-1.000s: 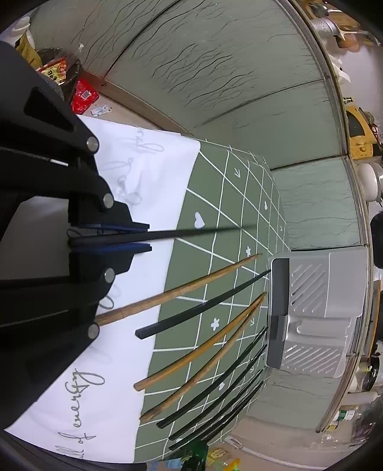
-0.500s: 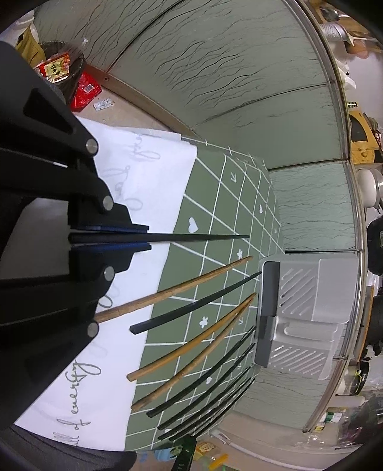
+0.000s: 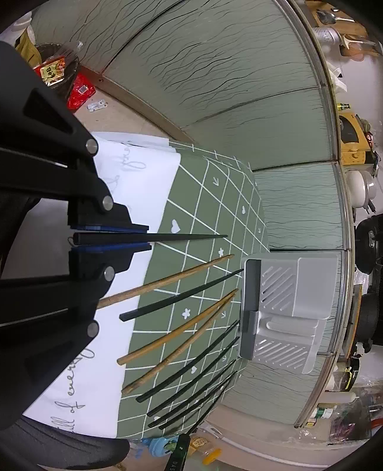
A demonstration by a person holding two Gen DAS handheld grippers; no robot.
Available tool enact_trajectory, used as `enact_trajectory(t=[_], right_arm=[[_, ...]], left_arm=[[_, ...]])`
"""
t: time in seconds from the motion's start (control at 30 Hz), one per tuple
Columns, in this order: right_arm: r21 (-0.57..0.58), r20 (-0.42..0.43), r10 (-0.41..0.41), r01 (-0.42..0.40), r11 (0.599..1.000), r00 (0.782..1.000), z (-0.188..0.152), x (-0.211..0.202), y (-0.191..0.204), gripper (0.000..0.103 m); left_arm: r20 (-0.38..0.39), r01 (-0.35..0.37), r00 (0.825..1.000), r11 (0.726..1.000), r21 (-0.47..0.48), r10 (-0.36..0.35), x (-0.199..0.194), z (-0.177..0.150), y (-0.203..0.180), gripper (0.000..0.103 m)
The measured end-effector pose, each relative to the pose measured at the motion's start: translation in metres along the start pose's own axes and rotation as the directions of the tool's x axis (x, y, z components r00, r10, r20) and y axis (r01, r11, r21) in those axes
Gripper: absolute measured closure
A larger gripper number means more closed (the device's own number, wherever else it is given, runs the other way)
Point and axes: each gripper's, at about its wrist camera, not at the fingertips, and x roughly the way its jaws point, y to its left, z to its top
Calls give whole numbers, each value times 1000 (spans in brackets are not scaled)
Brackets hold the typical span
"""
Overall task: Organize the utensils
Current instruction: 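Close the left tool on a black chopstick while the right tool closes on another, then lift the black chopsticks and carry both tools toward the white utensil holder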
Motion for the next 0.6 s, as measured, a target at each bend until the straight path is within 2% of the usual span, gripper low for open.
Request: enact_trajectory(t=[0.6], right_arm=[[6,81,29,-29,1000,996,20,-38,2,97]], left_arm=[[77,12,997,1000,11,-12,-32,33,1,95]])
